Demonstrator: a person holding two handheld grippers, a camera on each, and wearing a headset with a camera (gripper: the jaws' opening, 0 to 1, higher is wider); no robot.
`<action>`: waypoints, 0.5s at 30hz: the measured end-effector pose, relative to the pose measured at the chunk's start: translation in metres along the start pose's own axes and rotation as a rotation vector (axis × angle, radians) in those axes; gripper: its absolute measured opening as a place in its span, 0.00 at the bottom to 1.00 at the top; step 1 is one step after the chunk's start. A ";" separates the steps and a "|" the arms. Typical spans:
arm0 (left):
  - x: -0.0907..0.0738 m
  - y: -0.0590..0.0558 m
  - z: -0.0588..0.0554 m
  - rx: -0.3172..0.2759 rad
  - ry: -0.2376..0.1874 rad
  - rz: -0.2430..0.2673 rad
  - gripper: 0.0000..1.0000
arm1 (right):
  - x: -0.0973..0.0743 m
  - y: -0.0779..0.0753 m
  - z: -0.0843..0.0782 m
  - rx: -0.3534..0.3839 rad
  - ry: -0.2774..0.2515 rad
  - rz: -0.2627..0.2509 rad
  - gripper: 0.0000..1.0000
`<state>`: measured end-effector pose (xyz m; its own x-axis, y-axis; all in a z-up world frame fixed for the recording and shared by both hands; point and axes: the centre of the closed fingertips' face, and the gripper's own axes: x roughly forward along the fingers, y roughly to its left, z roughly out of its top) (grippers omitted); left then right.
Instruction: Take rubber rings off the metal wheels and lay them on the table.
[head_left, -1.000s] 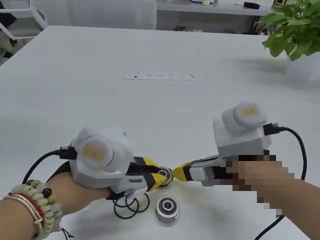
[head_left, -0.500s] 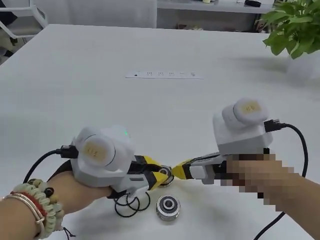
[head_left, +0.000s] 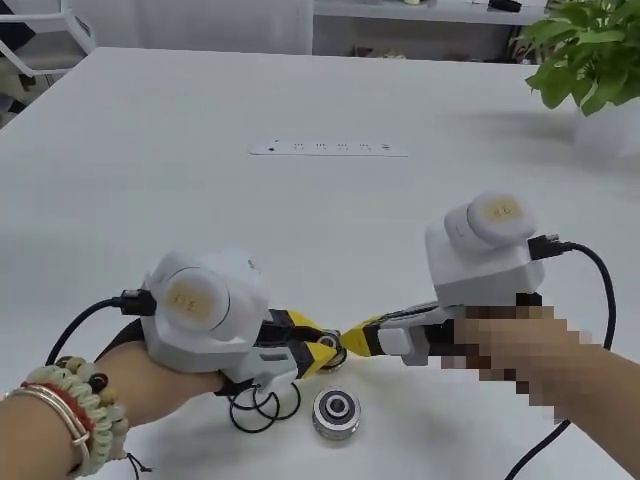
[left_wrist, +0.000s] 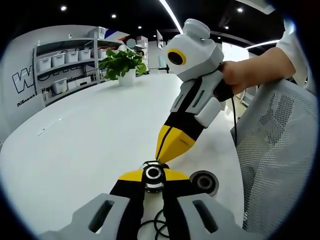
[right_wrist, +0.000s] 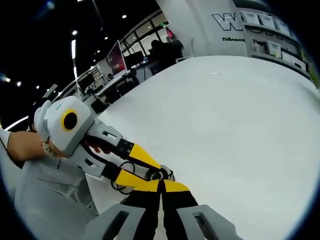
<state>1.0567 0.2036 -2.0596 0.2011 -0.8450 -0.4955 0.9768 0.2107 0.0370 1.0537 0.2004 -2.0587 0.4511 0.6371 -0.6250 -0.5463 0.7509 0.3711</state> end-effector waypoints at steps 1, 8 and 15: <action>0.000 0.000 0.000 0.000 0.000 0.000 0.08 | 0.000 0.000 0.000 -0.002 0.000 0.002 0.00; 0.000 0.000 0.000 -0.001 -0.003 0.000 0.08 | 0.000 0.004 0.003 -0.001 -0.011 0.016 0.00; 0.001 0.000 0.000 -0.002 -0.007 -0.002 0.08 | 0.000 0.012 0.007 0.009 -0.035 0.052 0.00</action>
<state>1.0568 0.2031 -2.0598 0.2000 -0.8489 -0.4892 0.9771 0.2101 0.0349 1.0521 0.2107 -2.0499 0.4468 0.6808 -0.5804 -0.5631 0.7181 0.4089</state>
